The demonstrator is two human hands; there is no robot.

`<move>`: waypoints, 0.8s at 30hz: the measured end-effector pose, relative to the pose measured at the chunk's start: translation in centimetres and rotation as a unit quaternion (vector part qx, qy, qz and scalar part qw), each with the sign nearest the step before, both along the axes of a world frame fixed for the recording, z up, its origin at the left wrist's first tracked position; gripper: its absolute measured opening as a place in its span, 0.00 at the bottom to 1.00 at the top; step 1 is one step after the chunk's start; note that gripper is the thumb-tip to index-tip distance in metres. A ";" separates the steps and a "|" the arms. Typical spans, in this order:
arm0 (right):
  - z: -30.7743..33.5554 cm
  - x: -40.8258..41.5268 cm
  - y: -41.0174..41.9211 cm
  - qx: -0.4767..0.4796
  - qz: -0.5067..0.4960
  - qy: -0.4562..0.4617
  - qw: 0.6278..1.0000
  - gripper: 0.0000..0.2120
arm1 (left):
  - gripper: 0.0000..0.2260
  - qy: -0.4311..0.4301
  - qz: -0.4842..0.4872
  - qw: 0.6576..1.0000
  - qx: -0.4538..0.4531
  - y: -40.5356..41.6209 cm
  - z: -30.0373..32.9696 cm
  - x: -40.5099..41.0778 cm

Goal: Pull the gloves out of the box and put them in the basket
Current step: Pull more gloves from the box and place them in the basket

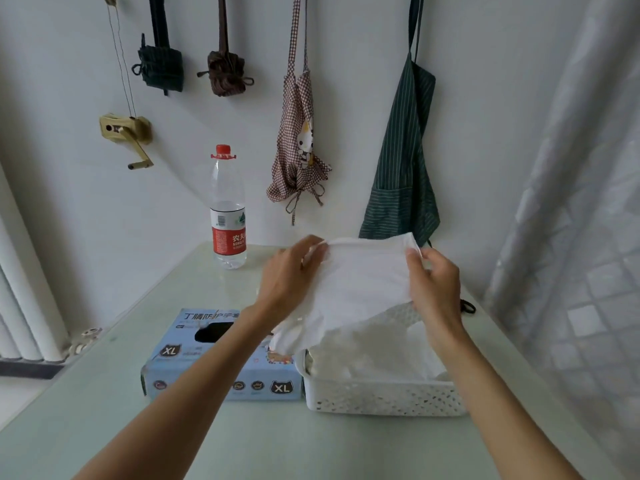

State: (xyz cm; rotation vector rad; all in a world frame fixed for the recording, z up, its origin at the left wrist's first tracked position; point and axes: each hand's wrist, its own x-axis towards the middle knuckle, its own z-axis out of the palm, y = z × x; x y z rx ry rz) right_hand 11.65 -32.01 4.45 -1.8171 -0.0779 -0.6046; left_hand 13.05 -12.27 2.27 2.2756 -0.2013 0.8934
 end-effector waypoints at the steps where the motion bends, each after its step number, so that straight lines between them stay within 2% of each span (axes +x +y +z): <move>1: -1.8 0.4 -0.9 -0.033 -0.020 0.033 0.999 0.12 | 0.13 0.033 -0.005 0.999 0.042 -0.6 -1.6 0.8; 4: -5.7 0.8 -3.7 -0.168 -0.081 0.098 0.978 0.10 | 0.14 0.102 -0.014 0.988 0.114 -2.7 -5.0 2.8; 7: -7.0 0.8 -5.4 -0.305 -0.140 0.099 0.937 0.13 | 0.15 0.130 -0.015 0.977 0.168 -4.4 -6.1 4.0; 13: -6.9 1.1 -6.4 -0.499 -0.175 0.084 0.844 0.13 | 0.17 0.117 0.006 0.960 0.254 -5.6 -7.0 4.9; 17: -7.2 1.9 -6.7 -0.543 -0.160 0.104 0.818 0.13 | 0.20 0.082 0.001 0.963 0.256 -6.1 -6.5 4.6; 20: -7.4 2.1 -7.2 -0.545 -0.162 0.113 0.815 0.15 | 0.16 0.050 0.013 0.978 0.202 -5.7 -4.8 4.1; 22: -7.3 1.8 -7.6 -0.536 -0.175 0.065 0.823 0.16 | 0.10 0.042 0.002 0.982 0.183 -4.4 -3.8 3.5; 24: -7.1 1.4 -7.4 -0.505 -0.131 -0.003 0.853 0.15 | 0.10 0.064 -0.071 0.971 0.218 -3.3 -3.3 2.4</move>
